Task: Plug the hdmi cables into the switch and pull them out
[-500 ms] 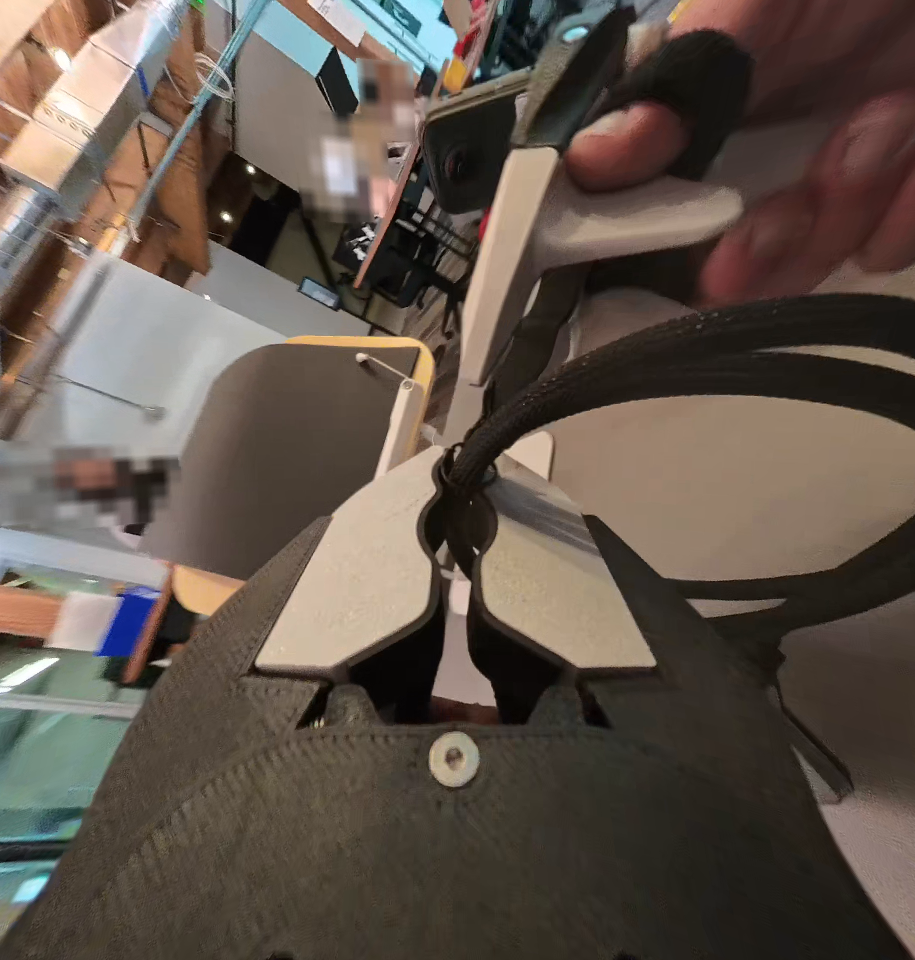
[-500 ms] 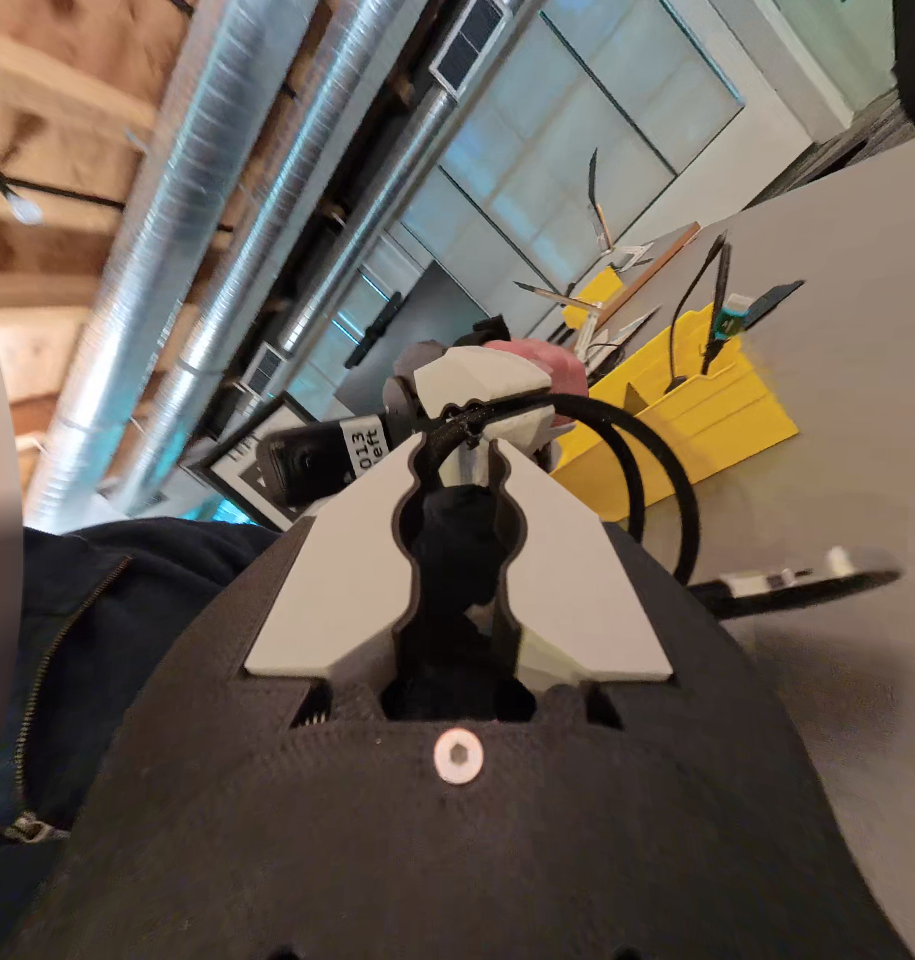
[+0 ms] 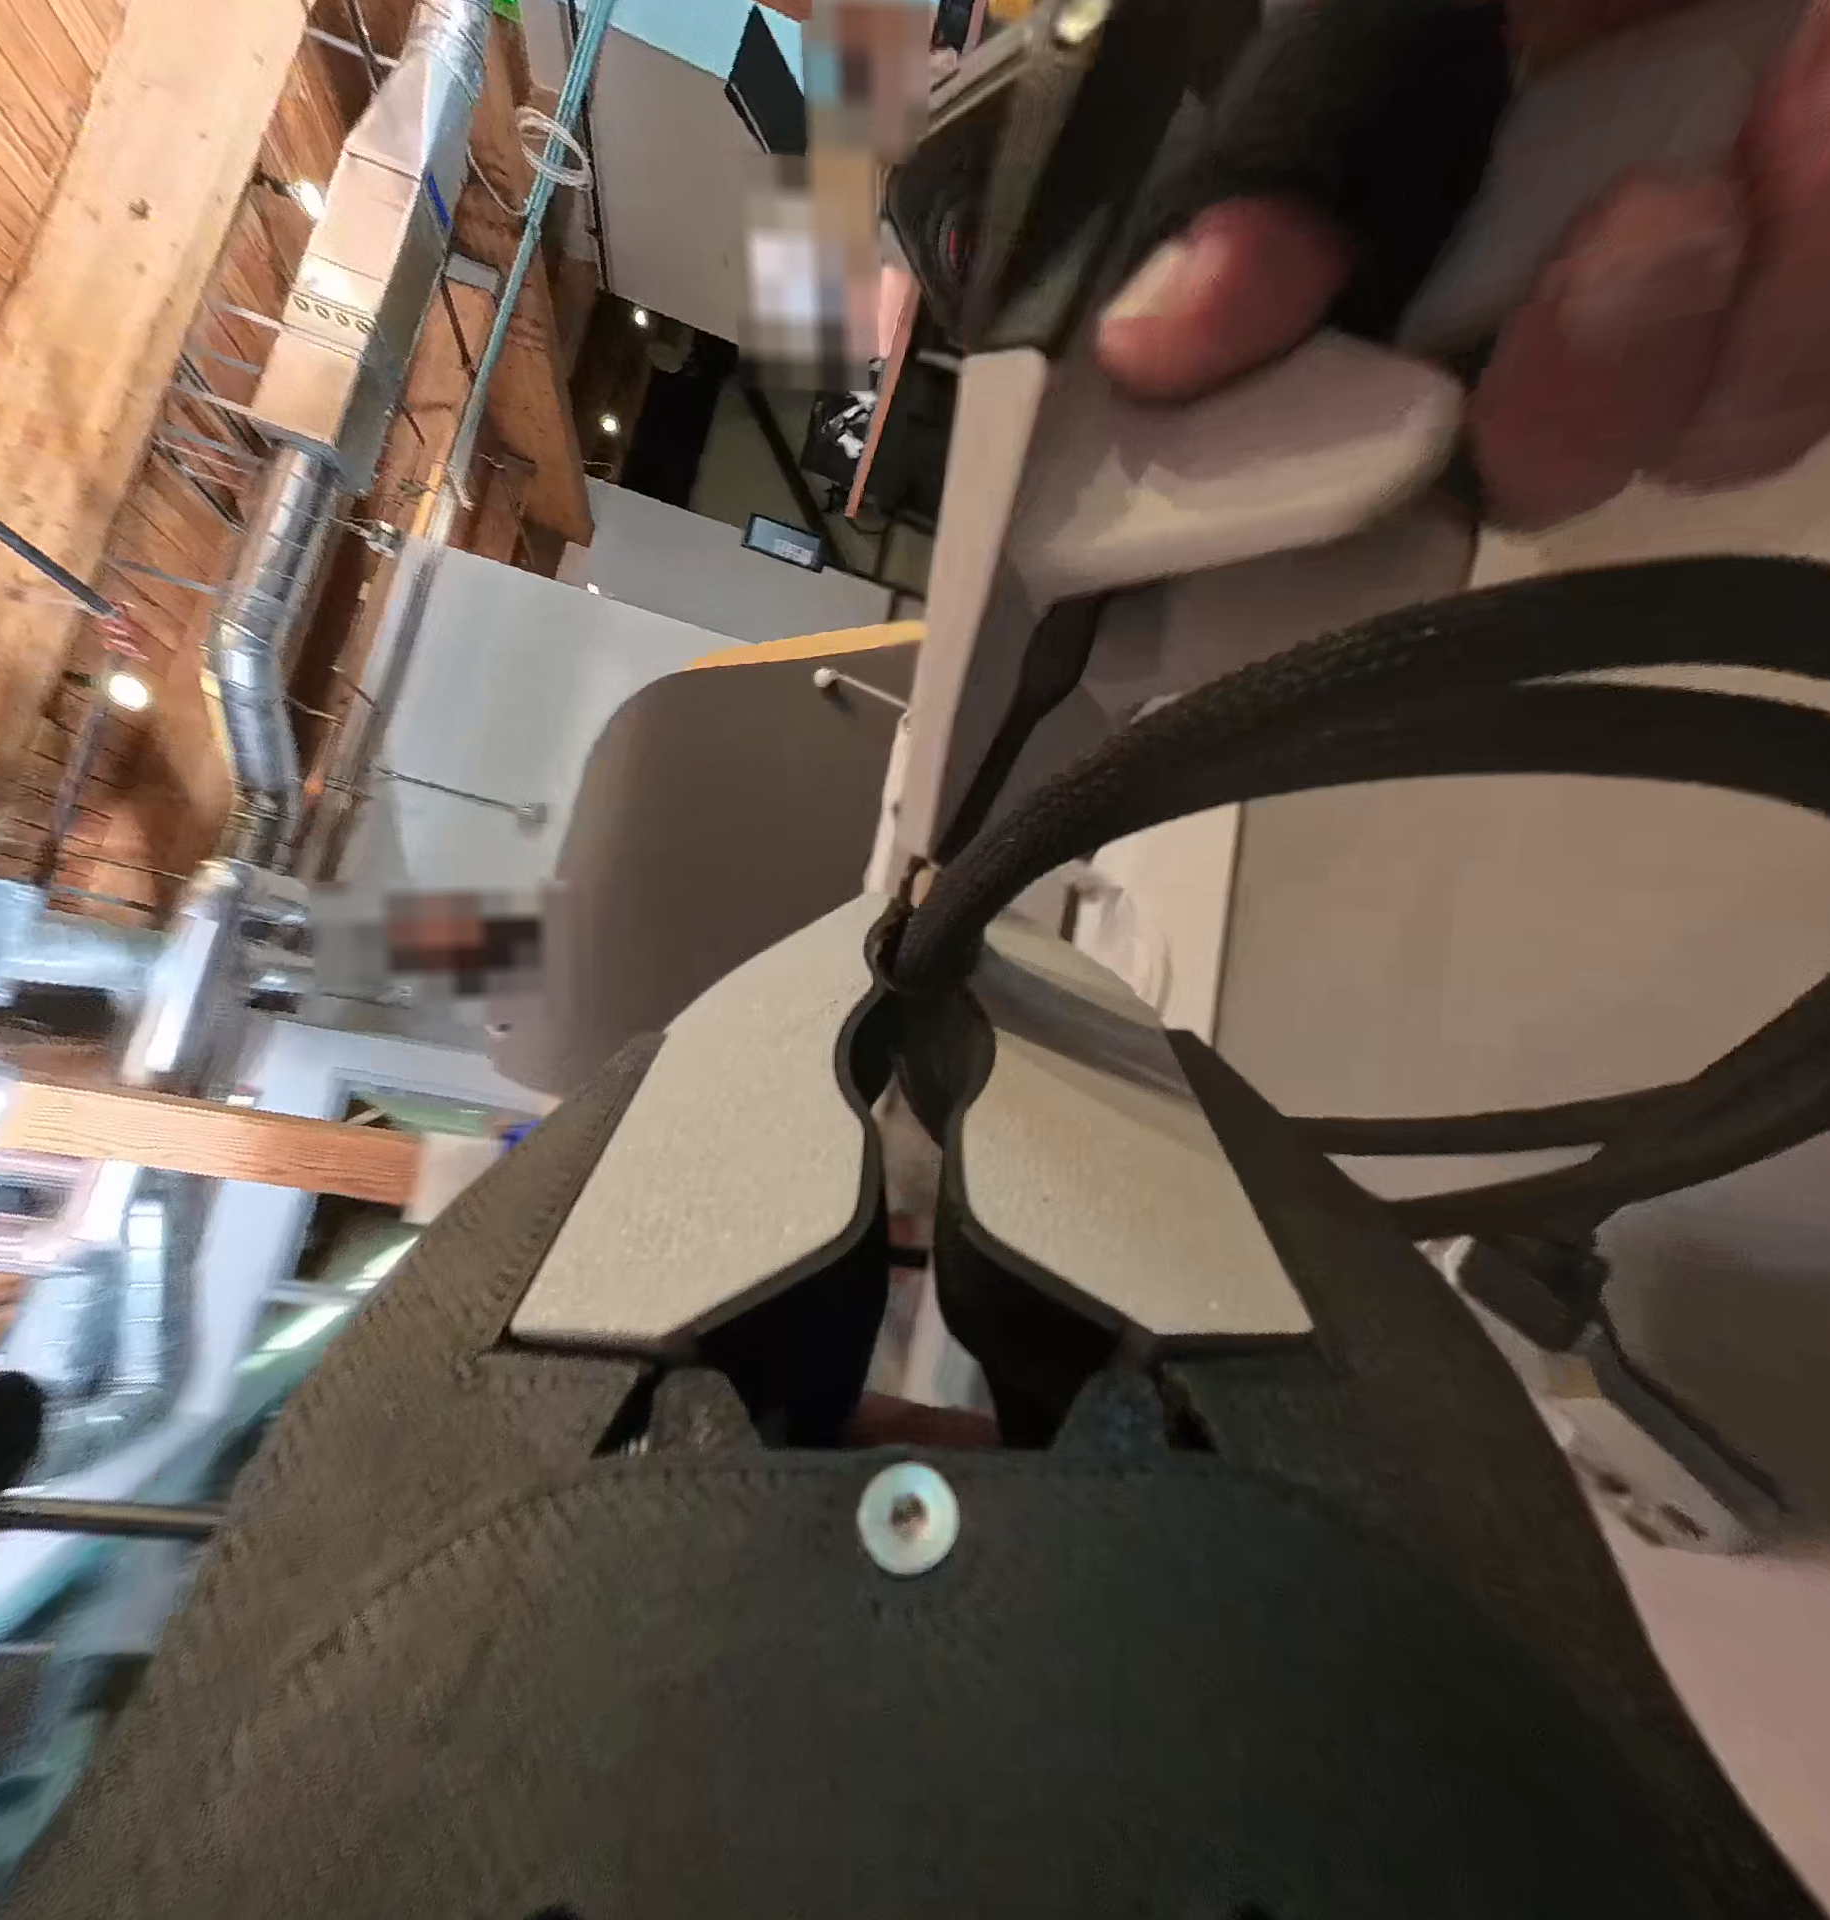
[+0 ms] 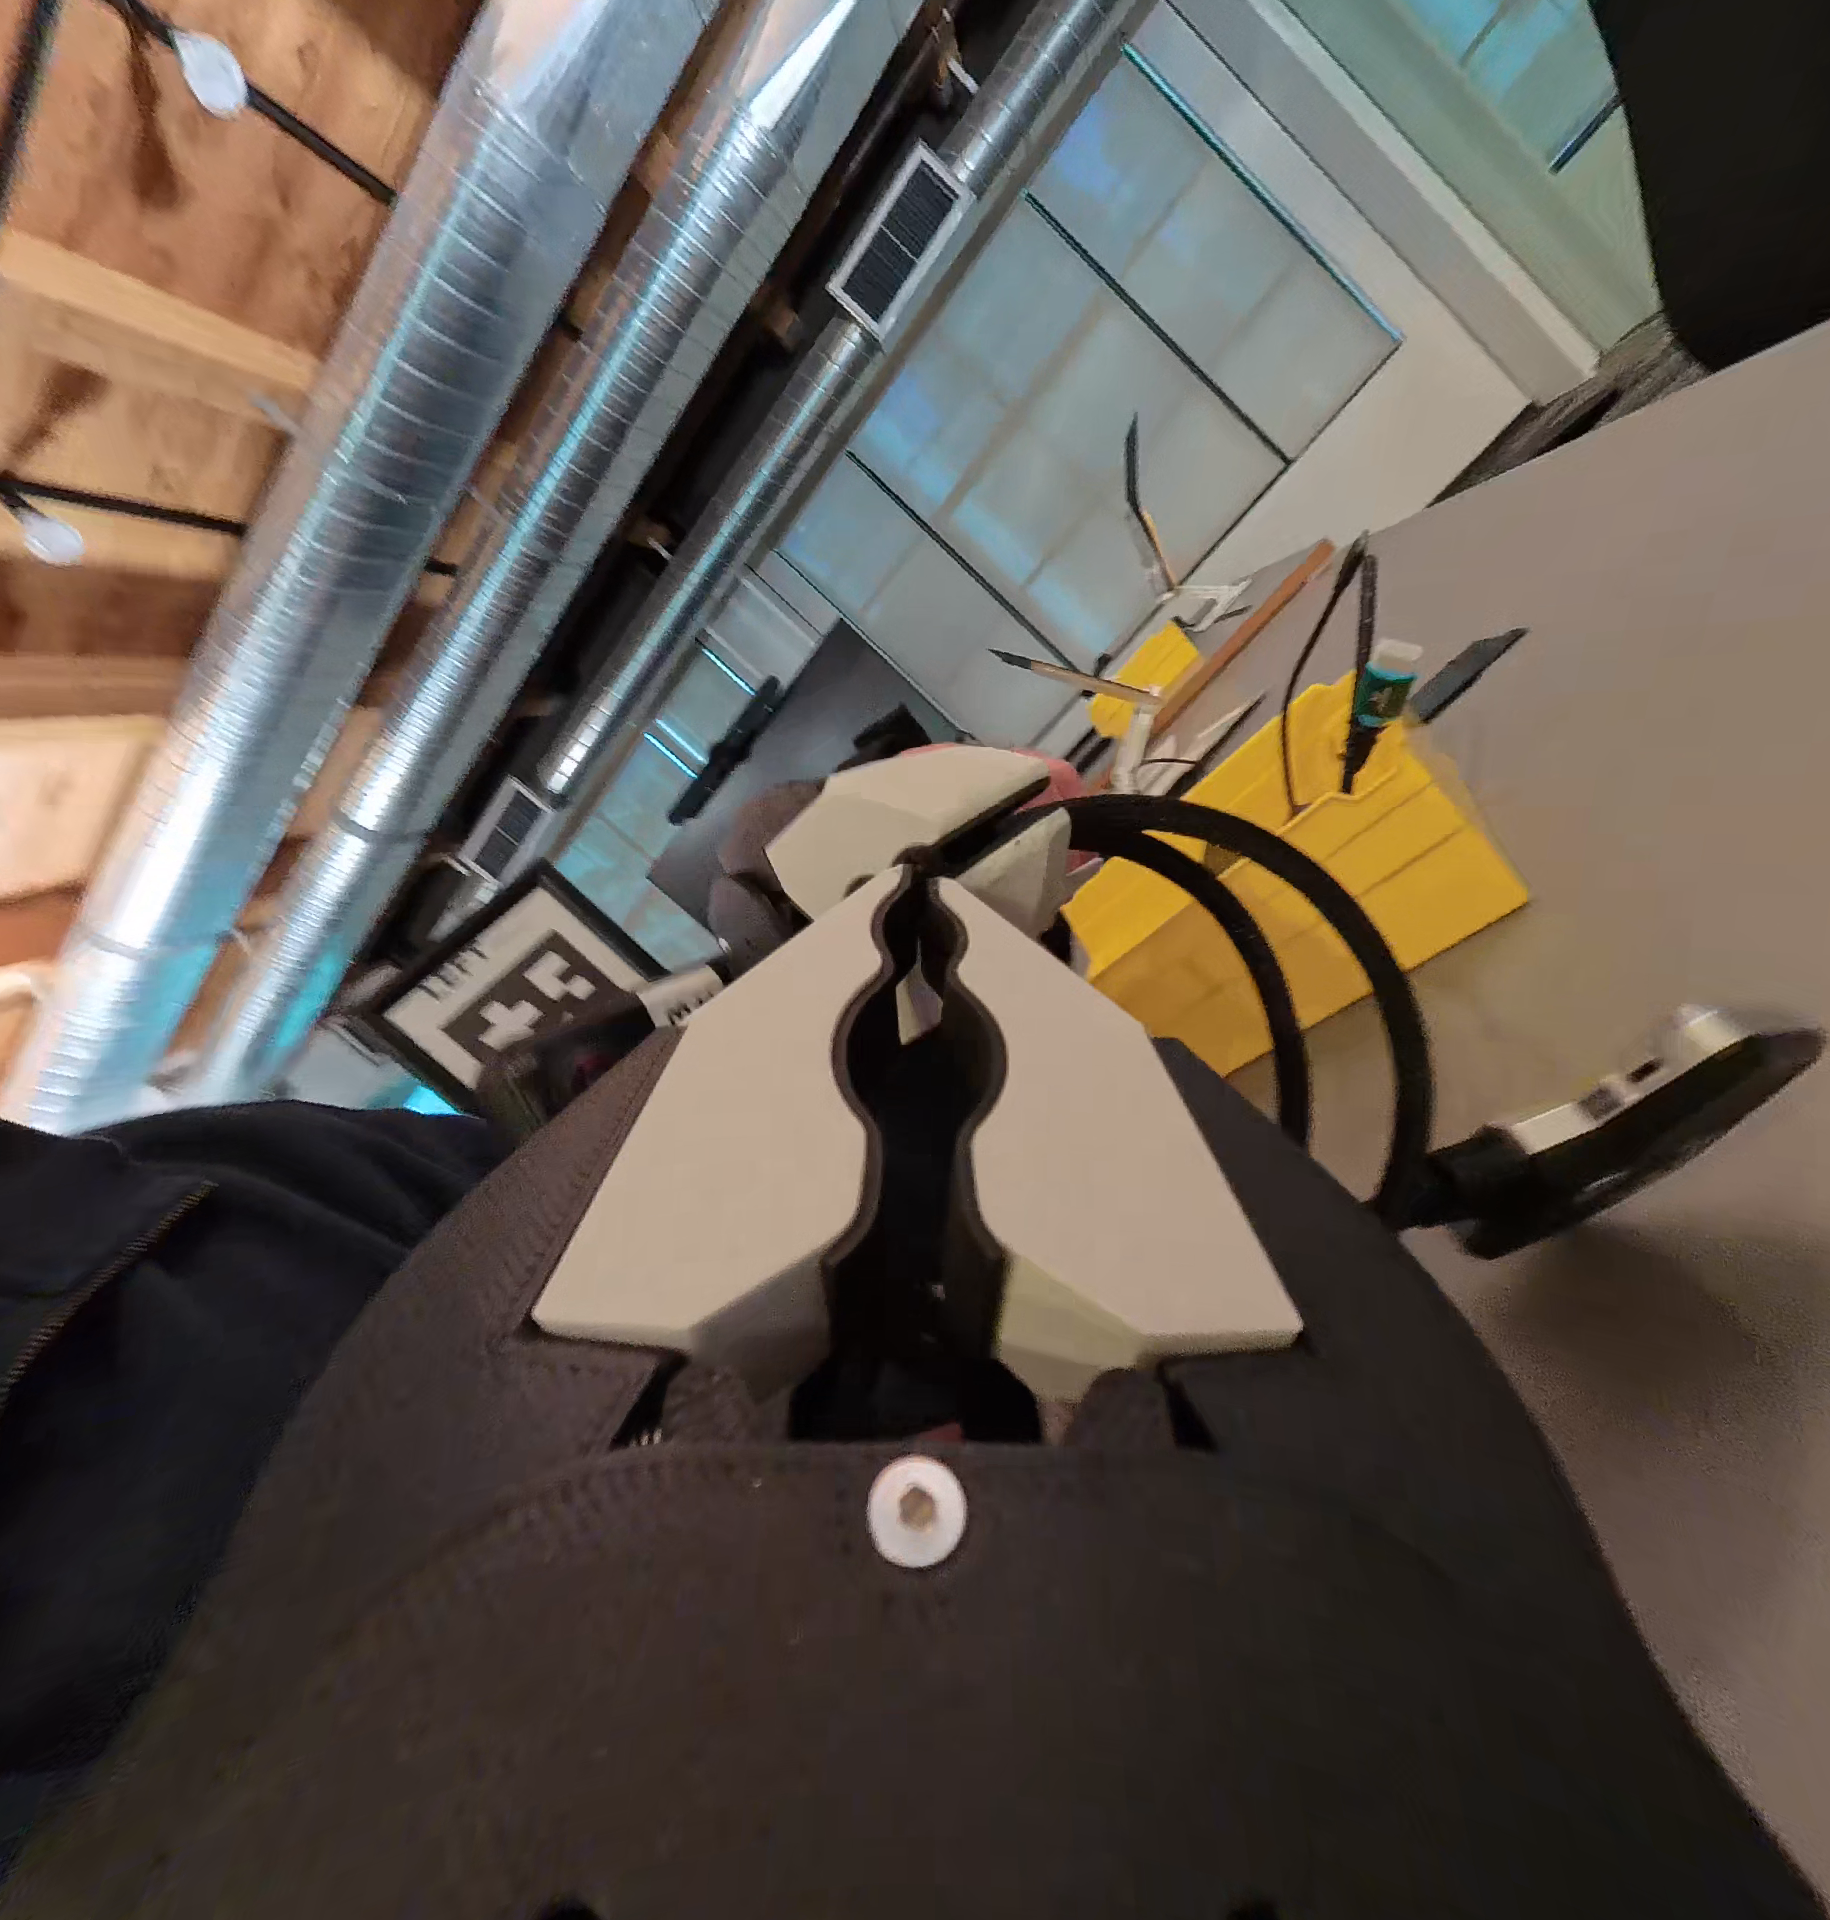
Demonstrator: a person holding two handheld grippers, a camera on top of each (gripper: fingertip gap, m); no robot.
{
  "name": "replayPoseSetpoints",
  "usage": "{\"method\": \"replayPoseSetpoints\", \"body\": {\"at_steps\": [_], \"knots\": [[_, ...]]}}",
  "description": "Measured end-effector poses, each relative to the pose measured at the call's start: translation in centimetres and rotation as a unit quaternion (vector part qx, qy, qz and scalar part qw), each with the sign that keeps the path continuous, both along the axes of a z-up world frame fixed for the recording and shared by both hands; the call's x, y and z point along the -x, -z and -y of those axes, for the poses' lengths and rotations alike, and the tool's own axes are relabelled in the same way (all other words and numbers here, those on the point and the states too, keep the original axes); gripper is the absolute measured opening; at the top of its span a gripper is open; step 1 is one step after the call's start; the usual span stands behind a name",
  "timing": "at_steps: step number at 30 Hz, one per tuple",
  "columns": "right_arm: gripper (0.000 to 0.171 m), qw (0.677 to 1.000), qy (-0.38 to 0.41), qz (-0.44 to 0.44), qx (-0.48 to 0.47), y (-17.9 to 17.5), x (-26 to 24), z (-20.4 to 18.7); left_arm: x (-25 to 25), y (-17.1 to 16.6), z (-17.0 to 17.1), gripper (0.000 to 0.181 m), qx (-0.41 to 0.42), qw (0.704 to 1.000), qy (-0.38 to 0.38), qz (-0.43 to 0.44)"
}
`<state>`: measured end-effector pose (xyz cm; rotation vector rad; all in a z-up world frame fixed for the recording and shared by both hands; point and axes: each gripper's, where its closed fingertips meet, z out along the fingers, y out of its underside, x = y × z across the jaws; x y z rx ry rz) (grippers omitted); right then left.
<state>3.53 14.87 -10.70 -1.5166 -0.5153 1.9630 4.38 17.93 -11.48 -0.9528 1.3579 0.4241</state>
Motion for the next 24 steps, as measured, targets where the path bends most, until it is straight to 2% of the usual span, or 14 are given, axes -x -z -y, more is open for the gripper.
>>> {"method": "replayPoseSetpoints", "body": {"at_steps": [5, 8, 9, 10, 13, 17, 21, 24], "knots": [[0.000, 0.995, 0.023, 0.041, -0.085, -0.6, -0.6, -0.2, 0.4, -0.6, 0.2, 0.002, 0.088, 0.993, 0.037, 0.067], [0.000, 0.995, 0.014, 0.042, -0.088, -0.9, -0.4, 0.0, 0.1, -0.7, 0.4, 0.002, 0.070, 0.995, 0.036, 0.057], [0.004, 0.997, 0.011, 0.036, -0.068, -0.9, -0.4, -0.2, 0.0, -0.7, 0.4, 0.002, 0.055, 0.997, 0.031, 0.048], [0.022, 0.999, 0.006, 0.024, -0.042, -0.9, -0.5, -0.4, -0.1, -0.6, 0.3, 0.002, 0.034, 0.999, 0.023, 0.029], [0.029, 1.000, -0.016, 0.013, -0.004, -0.5, -0.5, 0.1, -0.2, -0.4, 0.0, 0.002, -0.012, 1.000, -0.003, -0.008], [0.023, 1.000, -0.007, 0.020, 0.017, 0.1, -0.5, 0.0, -0.3, -0.3, 0.0, 0.002, -0.051, 0.998, -0.018, -0.037], [0.000, 0.999, -0.008, 0.031, 0.010, 0.6, -0.4, 0.2, -0.5, -0.3, -0.2, 0.002, -0.070, 0.996, -0.034, -0.050], [0.000, 1.000, 0.002, 0.021, -0.003, 0.2, -0.5, 0.1, -0.7, -0.3, -0.1, 0.002, -0.076, 0.995, -0.035, -0.052]]}}
